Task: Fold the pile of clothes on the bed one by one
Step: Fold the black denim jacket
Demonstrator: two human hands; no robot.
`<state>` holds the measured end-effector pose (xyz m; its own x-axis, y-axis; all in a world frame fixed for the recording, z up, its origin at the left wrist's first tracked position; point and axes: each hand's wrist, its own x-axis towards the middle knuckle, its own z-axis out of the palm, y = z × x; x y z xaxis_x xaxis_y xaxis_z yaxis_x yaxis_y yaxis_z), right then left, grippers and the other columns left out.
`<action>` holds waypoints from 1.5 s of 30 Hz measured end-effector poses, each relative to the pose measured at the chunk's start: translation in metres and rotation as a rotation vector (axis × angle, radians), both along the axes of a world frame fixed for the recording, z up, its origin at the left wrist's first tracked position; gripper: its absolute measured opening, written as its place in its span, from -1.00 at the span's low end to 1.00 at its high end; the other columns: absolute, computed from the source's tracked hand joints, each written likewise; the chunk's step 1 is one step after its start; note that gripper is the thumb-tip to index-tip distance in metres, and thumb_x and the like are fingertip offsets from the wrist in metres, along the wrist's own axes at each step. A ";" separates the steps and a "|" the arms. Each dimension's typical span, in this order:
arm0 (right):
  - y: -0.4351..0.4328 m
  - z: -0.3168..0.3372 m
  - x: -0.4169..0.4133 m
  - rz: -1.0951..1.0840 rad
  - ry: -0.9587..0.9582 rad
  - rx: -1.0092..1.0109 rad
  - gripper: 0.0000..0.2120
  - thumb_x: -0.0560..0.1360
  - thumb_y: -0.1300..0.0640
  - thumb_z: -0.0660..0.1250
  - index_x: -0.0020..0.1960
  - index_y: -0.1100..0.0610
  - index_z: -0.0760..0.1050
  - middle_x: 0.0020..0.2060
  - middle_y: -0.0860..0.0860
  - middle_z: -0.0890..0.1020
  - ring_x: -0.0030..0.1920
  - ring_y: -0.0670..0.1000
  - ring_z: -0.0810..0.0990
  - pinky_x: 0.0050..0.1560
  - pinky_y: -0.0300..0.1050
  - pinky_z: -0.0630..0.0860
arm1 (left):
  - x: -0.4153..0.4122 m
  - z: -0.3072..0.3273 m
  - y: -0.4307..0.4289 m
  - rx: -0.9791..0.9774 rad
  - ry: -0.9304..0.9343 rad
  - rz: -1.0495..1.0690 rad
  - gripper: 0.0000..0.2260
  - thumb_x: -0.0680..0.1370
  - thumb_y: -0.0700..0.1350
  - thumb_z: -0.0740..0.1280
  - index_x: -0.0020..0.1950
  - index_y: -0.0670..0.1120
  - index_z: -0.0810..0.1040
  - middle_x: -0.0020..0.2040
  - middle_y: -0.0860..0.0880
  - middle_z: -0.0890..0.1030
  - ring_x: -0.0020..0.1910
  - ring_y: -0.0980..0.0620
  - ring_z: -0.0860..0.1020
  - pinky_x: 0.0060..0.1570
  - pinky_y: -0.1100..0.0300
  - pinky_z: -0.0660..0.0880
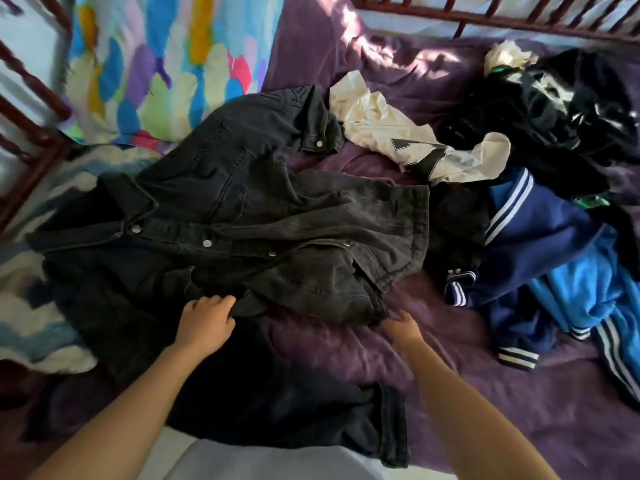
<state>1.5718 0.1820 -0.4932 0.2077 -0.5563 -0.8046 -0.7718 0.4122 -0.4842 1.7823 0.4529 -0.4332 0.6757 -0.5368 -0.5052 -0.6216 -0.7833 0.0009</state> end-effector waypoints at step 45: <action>0.008 0.049 -0.088 0.437 0.438 -0.328 -0.56 0.53 0.12 0.19 0.38 0.15 0.24 0.28 0.20 0.39 0.26 0.24 0.41 0.17 0.03 0.40 | -0.090 -0.003 -0.039 0.152 0.166 -0.555 -0.54 0.60 0.15 0.06 0.39 -0.09 0.34 0.35 -0.07 0.35 0.34 -0.08 0.28 0.27 0.03 0.24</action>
